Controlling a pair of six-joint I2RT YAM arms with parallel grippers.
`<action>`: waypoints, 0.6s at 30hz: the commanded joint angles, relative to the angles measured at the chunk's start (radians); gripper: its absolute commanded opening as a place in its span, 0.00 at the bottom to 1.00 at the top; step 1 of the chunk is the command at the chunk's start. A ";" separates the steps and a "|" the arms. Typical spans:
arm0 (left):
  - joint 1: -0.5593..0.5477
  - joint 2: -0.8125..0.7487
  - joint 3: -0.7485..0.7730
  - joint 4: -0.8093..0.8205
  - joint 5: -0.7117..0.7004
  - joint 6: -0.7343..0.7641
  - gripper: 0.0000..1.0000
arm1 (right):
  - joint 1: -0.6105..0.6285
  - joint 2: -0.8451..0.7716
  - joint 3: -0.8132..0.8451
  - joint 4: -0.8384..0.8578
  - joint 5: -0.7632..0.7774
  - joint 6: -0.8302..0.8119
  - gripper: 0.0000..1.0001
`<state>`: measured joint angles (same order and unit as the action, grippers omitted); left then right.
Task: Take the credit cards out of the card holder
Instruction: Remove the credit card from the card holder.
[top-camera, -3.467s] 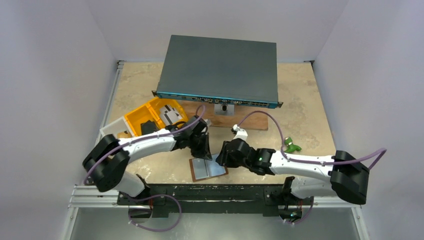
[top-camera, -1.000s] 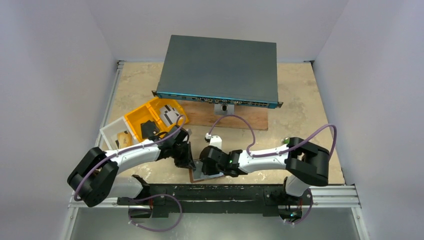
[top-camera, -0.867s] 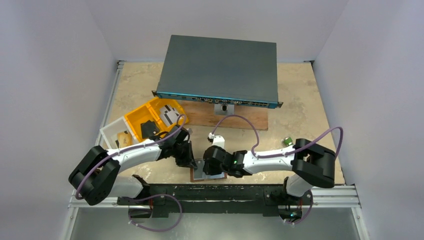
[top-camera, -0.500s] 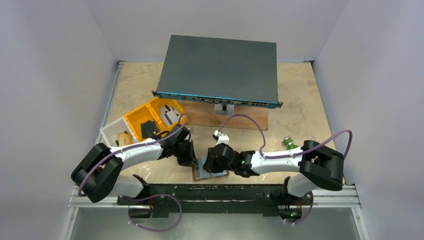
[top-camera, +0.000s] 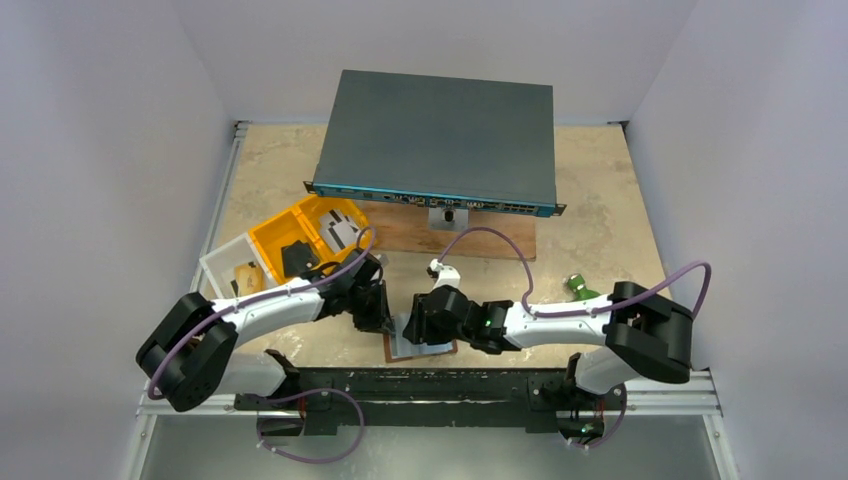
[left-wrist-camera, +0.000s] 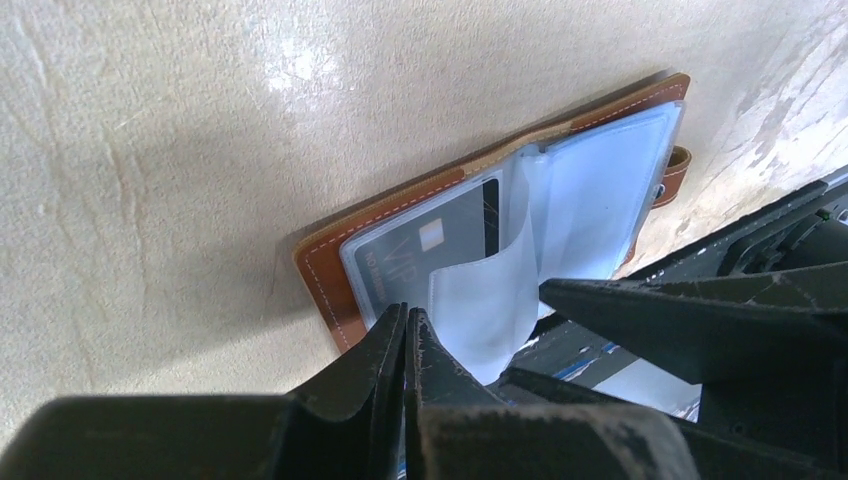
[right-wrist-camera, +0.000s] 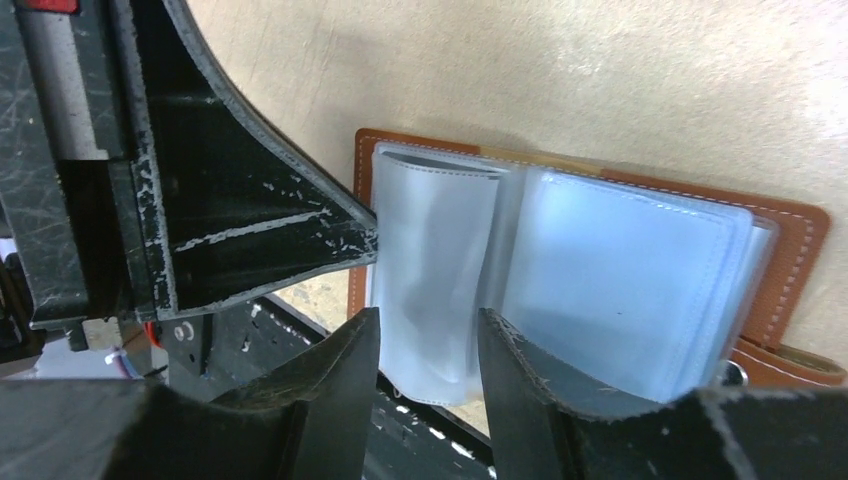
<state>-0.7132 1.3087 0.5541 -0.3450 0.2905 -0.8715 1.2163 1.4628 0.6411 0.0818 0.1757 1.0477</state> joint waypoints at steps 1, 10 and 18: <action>-0.006 -0.029 0.040 -0.008 -0.010 0.023 0.03 | -0.003 -0.041 0.069 -0.080 0.095 -0.004 0.43; -0.022 -0.026 0.052 0.037 0.035 0.016 0.04 | -0.003 -0.091 0.089 -0.191 0.149 0.004 0.44; -0.048 -0.009 0.102 0.038 0.048 0.000 0.06 | -0.003 -0.165 0.080 -0.286 0.198 0.024 0.44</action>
<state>-0.7414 1.3003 0.5980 -0.3447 0.3145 -0.8719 1.2163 1.3453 0.6956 -0.1417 0.3084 1.0500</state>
